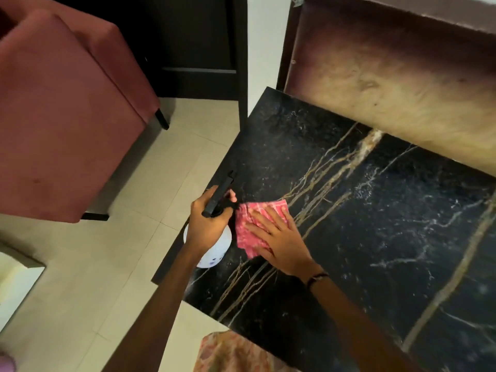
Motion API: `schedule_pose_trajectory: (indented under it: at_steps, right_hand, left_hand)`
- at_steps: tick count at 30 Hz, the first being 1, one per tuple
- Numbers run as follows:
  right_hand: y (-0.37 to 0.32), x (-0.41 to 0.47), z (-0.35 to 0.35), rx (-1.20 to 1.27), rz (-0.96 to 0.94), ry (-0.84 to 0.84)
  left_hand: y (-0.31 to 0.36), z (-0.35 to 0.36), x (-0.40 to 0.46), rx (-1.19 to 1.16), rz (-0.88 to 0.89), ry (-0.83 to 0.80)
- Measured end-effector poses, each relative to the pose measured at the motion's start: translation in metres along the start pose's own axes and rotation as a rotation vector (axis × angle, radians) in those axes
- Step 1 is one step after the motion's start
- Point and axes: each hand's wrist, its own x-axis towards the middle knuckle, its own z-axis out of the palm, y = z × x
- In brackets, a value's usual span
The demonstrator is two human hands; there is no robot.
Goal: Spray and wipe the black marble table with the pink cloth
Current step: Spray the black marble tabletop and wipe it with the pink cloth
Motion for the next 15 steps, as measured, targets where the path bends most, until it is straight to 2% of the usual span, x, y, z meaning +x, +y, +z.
schedule_pose_trajectory:
  at_steps: [2, 4, 7, 9, 11, 13, 15]
  right_hand:
    - [0.027, -0.038, -0.003, -0.032, -0.041, 0.011]
    - [0.056, -0.062, -0.006, -0.034, 0.059, 0.034]
    - [0.073, -0.070, -0.013, 0.036, 0.417, 0.064]
    - [0.061, -0.051, -0.016, 0.083, 0.657, 0.139]
    - [0.032, -0.025, -0.022, 0.178, 0.840, 0.131]
    - [0.002, -0.006, -0.023, 0.229, 0.835, 0.088]
    - [-0.028, -0.004, -0.016, 0.202, 0.633, 0.047]
  left_hand:
    - [-0.002, -0.001, -0.020, 0.025, -0.009, -0.013]
    - [-0.003, -0.001, -0.037, 0.026, -0.032, -0.013]
    - [-0.001, -0.003, -0.063, 0.022, -0.041, -0.021]
    - [0.000, -0.004, -0.078, 0.021, -0.035, -0.023]
    - [0.001, -0.007, -0.094, 0.017, -0.036, -0.016]
    - [0.003, -0.010, -0.108, 0.011, -0.053, -0.005]
    - [0.004, -0.013, -0.117, 0.014, -0.055, 0.023]
